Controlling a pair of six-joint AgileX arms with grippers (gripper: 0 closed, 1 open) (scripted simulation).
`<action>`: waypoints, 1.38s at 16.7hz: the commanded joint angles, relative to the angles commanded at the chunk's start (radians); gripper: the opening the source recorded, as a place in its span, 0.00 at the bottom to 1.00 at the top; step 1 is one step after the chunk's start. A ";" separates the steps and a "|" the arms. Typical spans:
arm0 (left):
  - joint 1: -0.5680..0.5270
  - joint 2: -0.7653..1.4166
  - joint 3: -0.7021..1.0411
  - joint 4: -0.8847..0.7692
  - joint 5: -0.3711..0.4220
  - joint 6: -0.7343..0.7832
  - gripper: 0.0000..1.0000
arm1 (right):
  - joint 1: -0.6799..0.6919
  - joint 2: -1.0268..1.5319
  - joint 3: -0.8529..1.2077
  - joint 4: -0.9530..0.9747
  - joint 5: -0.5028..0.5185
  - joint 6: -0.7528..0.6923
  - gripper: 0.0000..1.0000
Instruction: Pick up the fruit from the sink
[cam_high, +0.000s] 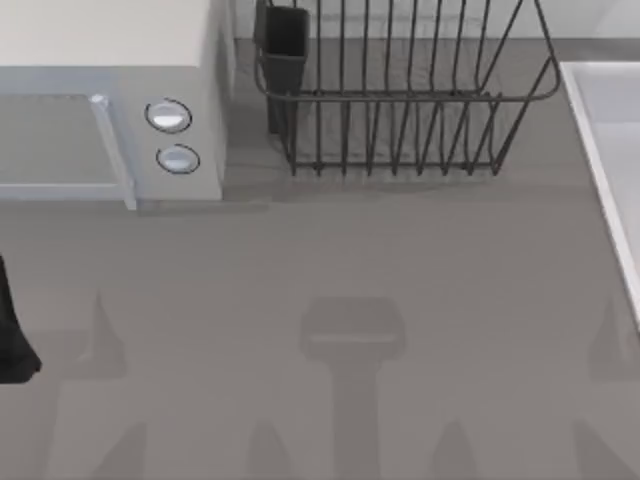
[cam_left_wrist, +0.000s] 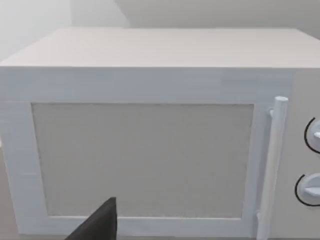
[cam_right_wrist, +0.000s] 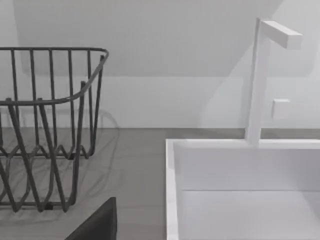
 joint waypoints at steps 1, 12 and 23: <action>0.000 0.000 0.000 0.000 0.000 0.000 1.00 | 0.000 0.000 0.000 0.000 0.000 0.000 1.00; 0.000 0.000 0.000 0.000 0.000 0.000 1.00 | -0.002 0.010 0.010 -0.006 0.000 -0.002 1.00; 0.000 0.000 0.000 0.000 0.000 0.000 1.00 | -0.109 0.767 0.660 -0.419 0.001 -0.101 1.00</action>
